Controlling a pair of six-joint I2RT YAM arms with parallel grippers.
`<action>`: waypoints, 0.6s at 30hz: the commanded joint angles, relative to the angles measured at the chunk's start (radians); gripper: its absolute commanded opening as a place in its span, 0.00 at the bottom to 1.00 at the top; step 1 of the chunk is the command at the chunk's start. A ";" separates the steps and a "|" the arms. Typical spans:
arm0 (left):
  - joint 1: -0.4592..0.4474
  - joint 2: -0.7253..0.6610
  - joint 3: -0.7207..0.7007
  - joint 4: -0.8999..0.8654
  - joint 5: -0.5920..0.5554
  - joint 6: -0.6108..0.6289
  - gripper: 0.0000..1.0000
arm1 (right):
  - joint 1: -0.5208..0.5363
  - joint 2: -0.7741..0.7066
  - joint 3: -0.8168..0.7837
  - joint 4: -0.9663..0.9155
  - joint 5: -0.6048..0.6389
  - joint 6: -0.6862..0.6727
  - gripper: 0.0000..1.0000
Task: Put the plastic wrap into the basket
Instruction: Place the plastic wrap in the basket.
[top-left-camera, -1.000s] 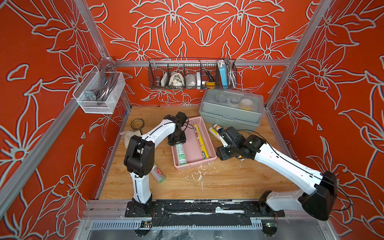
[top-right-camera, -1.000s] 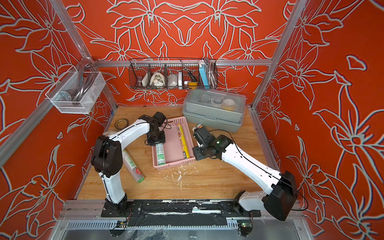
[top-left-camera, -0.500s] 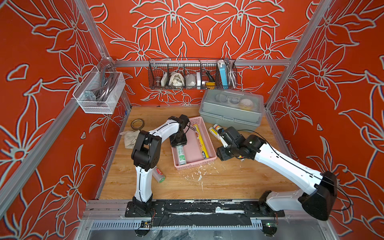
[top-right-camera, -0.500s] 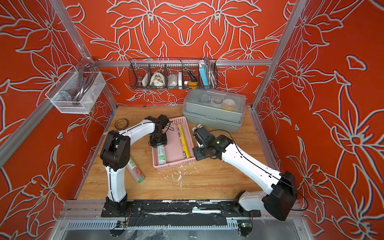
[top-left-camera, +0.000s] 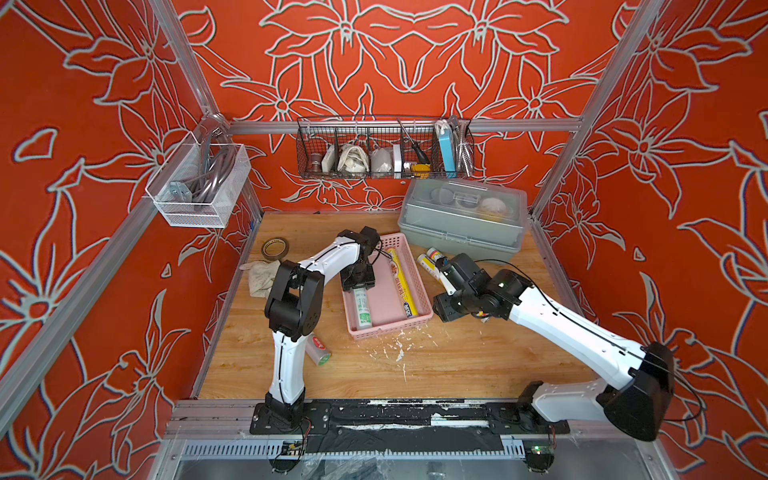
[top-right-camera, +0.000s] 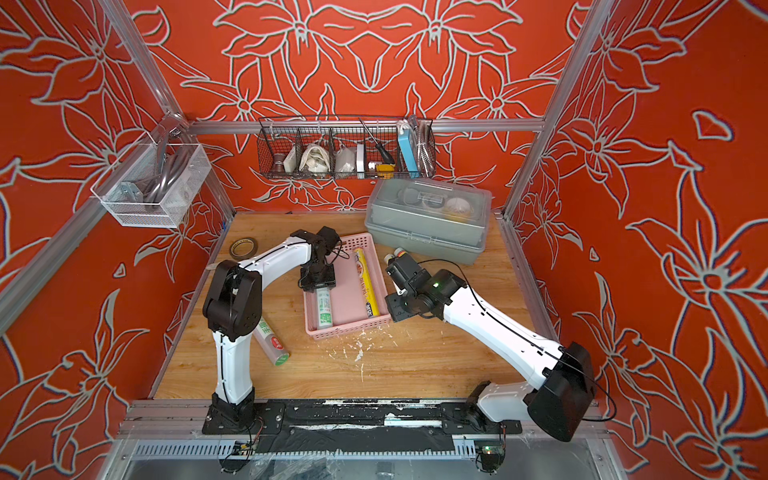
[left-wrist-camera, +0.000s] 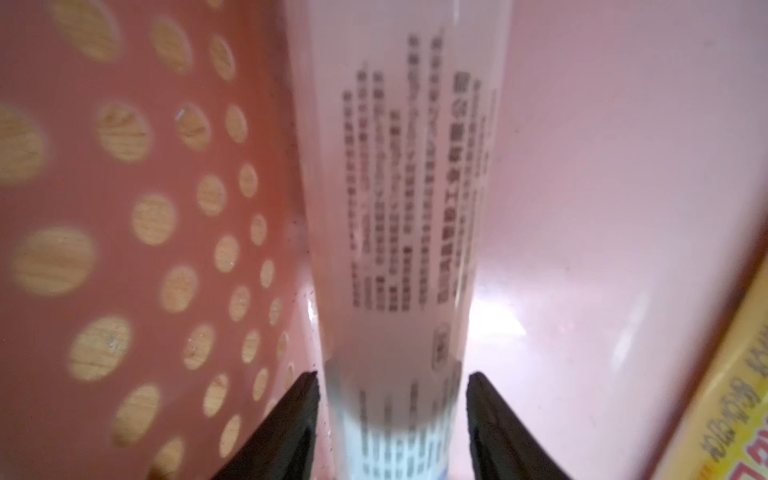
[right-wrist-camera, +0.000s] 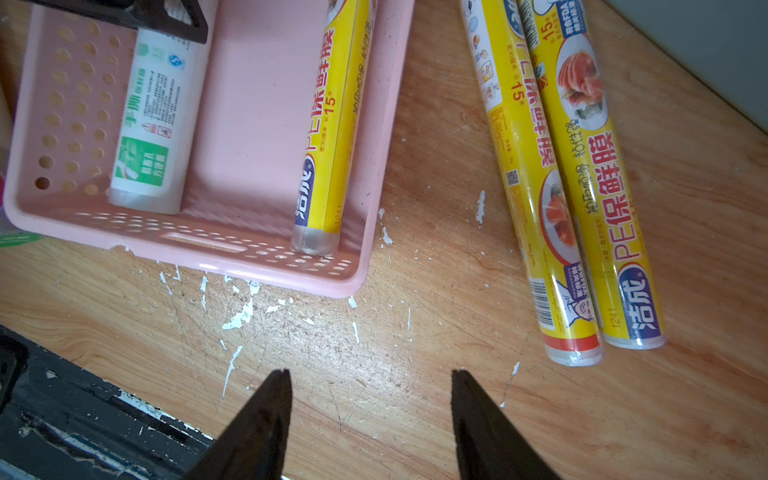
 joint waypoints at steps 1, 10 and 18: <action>-0.008 0.002 0.018 -0.034 -0.010 0.015 0.63 | -0.011 -0.025 -0.006 -0.021 0.025 0.001 0.62; -0.010 -0.095 0.041 -0.075 -0.036 0.009 0.63 | -0.014 -0.040 -0.009 -0.015 0.025 0.001 0.62; -0.010 -0.195 0.094 -0.125 -0.038 0.021 0.64 | -0.019 -0.034 -0.009 -0.025 0.039 -0.028 0.62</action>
